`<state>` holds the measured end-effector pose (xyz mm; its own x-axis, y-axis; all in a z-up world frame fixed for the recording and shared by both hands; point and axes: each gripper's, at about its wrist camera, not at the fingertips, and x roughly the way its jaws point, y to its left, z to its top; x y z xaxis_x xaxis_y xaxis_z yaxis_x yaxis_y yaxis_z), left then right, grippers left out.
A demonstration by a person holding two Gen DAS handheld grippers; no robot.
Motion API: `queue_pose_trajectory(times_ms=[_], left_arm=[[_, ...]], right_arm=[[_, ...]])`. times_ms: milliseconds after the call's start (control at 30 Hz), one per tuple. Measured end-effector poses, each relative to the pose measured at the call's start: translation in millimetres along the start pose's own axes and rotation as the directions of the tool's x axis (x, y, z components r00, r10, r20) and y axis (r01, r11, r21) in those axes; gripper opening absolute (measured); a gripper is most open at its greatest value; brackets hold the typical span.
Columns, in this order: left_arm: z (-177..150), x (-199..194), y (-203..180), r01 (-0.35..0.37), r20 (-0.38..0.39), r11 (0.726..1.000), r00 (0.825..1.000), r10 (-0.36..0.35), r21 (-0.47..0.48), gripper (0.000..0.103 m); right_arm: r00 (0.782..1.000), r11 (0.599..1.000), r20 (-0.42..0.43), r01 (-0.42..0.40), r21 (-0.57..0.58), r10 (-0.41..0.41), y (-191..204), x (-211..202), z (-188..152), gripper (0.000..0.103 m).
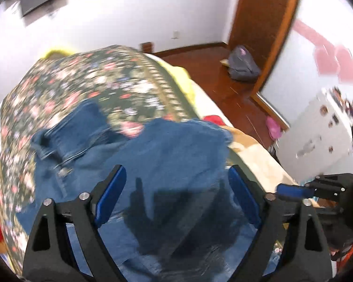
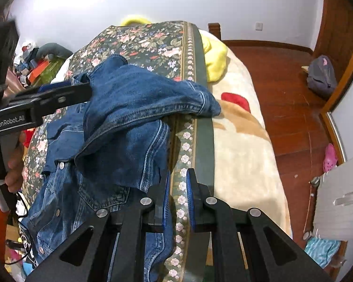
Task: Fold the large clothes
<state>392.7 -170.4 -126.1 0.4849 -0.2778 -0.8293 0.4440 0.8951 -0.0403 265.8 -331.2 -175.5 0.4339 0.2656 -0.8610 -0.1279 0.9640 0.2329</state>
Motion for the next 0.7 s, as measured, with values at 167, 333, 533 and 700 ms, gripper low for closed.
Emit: queue_pose_trajectory(times_ms=[167,333,533,700], left_arm=[[-3.0,49.0,-22.3,-0.02,-0.109,0.999,0.994,0.023,0.033,0.055],[-9.9,53.3,-19.3,-0.001,-0.076,1.0,0.997,0.001,-0.005,0.039],[-1.7,18.0,-7.8,0.012,-0.002,0.997,1.0,-0.012,-0.077,0.014],[-2.1,-26.2,30.9,0.045,0.076,0.986,0.997,-0.033,-0.162,0.013]], right_arm=[[1.0,1.0,-0.009,0.009,-0.02,-0.009,0.0,6.0,-5.6,0.01],[1.0,1.0,-0.011,0.002,-0.025,-0.002,-1.2,8.5,-9.1,0.01],[0.999,1.0,-0.03,-0.017,0.006,0.017,-2.2,18.5,-2.8,0.01],[1.0,0.998,0.017,-0.023,-0.056,0.024,21.1,15.3,11.0,0.01]])
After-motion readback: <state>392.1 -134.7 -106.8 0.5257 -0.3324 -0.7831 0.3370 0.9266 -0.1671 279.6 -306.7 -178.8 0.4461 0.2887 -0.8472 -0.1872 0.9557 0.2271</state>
